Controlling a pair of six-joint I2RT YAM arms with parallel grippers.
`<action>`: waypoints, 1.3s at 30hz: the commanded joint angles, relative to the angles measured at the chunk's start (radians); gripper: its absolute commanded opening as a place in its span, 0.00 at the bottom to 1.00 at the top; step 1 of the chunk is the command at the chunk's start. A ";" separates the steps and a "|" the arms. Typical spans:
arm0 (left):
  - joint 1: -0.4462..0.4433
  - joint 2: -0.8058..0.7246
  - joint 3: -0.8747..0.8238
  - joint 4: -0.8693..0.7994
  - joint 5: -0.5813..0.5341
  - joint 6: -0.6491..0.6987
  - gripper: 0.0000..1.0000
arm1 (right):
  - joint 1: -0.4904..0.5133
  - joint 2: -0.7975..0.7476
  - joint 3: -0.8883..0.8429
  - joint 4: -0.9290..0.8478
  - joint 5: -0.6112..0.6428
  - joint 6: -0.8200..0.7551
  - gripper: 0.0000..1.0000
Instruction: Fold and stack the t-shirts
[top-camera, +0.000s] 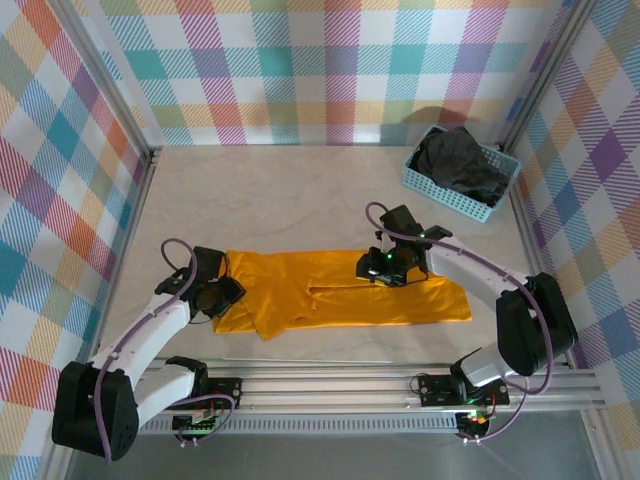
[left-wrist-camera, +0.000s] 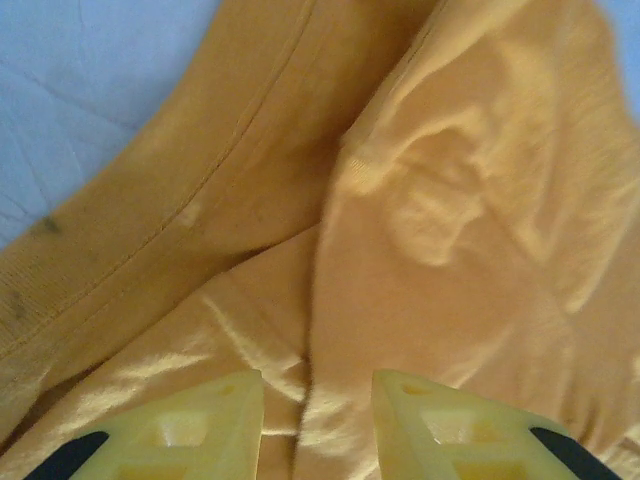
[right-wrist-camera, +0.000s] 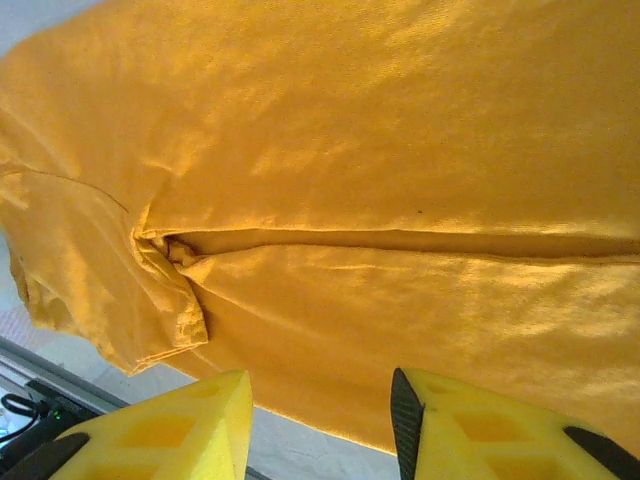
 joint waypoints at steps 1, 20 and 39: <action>0.013 0.024 -0.028 0.060 0.046 0.038 0.33 | 0.005 0.001 0.002 0.016 -0.030 0.006 0.42; 0.033 0.145 0.004 0.174 -0.033 0.108 0.31 | 0.004 0.005 0.016 0.006 -0.028 0.000 0.42; 0.035 0.086 -0.033 0.214 -0.001 0.074 0.00 | 0.004 0.021 0.016 0.006 -0.021 -0.002 0.42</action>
